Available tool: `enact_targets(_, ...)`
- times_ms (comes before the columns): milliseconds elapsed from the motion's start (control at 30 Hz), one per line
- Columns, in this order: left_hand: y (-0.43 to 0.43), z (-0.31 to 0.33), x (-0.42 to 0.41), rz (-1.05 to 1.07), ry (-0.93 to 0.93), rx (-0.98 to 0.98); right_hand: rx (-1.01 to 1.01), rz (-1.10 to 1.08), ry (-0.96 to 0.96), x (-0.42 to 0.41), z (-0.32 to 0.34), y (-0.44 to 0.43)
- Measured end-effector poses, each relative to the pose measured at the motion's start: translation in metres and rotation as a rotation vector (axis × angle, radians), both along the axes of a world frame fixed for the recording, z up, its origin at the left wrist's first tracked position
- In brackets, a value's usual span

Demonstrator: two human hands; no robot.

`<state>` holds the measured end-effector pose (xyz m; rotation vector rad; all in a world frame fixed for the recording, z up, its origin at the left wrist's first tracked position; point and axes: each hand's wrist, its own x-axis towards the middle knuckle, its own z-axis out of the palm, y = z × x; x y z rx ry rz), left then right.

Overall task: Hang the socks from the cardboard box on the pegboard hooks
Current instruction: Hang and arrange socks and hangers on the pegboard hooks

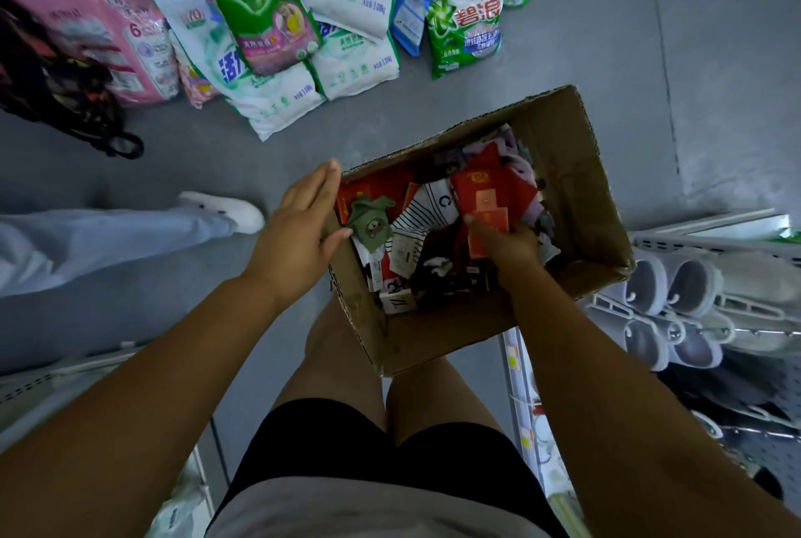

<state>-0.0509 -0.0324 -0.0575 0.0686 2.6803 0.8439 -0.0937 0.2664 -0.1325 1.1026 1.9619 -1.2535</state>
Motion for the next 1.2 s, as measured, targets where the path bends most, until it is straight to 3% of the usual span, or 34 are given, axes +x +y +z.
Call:
enact_targets(167,0.004,0.015,-0.003,0.052,-0.105,-0.001,-0.321,-0.165,0.004,0.013,0.063,-0.005)
enact_targets(300,0.028,0.047,0.004,0.223,-0.012,0.103,-0.448,-0.278,0.000,0.028,0.116,-0.007)
enact_targets(367,0.045,0.070,0.009,0.274,-0.170,0.310,-0.505,-0.348,0.017,0.036,0.140,-0.012)
enact_targets(467,0.068,0.098,0.013,0.210,-0.585,0.616,-0.554,-0.476,0.064,0.048,0.167,-0.024)
enact_targets(567,0.074,0.108,0.017,0.100,-0.641,0.708,-0.593,-0.569,0.109,0.064,0.185,-0.040)
enact_targets(833,0.057,0.134,0.008,-0.009,-0.764,0.804,-0.411,-0.741,0.211,0.120,0.223,-0.050)
enact_targets(933,0.060,0.145,0.005,-0.103,-0.750,0.767,-0.383,-0.755,0.315,0.152,0.241,-0.042)
enact_targets(1067,0.079,0.163,0.006,-0.256,-0.740,0.720,-0.399,-0.928,0.485,0.201,0.259,-0.036)
enact_targets(1200,0.112,0.188,0.018,-0.392,-0.703,0.672,-0.141,-0.947,0.513,0.251,0.269,-0.033)
